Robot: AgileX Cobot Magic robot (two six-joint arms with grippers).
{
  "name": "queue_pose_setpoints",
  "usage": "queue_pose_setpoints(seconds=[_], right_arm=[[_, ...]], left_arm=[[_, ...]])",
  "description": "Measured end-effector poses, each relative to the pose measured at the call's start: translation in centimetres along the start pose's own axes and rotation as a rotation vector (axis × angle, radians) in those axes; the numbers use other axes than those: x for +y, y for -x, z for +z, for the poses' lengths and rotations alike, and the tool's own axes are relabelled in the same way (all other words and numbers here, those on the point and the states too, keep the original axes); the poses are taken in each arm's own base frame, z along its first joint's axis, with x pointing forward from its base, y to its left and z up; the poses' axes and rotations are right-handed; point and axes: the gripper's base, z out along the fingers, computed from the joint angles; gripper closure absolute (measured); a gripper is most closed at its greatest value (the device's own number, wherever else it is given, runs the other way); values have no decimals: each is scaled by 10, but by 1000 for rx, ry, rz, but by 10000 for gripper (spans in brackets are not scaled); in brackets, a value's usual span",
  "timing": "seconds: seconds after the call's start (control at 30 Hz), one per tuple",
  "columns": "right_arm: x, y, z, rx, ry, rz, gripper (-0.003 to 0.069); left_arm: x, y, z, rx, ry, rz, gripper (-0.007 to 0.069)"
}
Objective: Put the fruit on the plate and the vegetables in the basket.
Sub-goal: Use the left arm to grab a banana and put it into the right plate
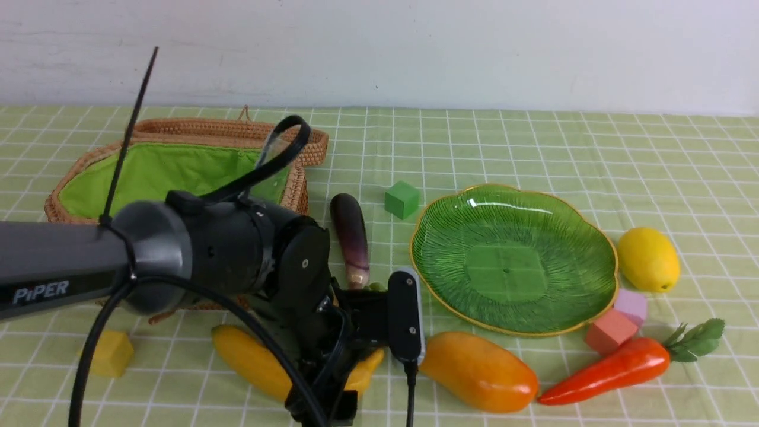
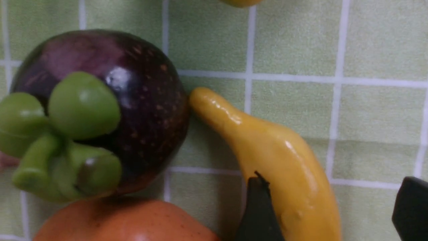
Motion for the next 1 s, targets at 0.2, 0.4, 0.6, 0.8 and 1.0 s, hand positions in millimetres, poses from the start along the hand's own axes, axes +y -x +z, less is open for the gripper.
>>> queue_pose_setpoints(seconds=[0.2, 0.4, 0.6, 0.8, 1.0], right_arm=[[0, 0, 0, 0, 1, 0, 559], [1, 0, 0, -3, 15, 5, 552], [2, 0, 0, -4, 18, 6, 552], [2, 0, 0, -4, 19, 6, 552], [2, 0, 0, -5, 19, 6, 552]], left_arm=[[2, -4, 17, 51, -10, 39, 216], [0, -6, 21, 77, -40, 42, 316], [-6, -10, 15, 125, -103, 41, 315], [-15, -10, -18, 110, -144, -27, 315], [-28, -6, -81, -1, -118, -165, 315]])
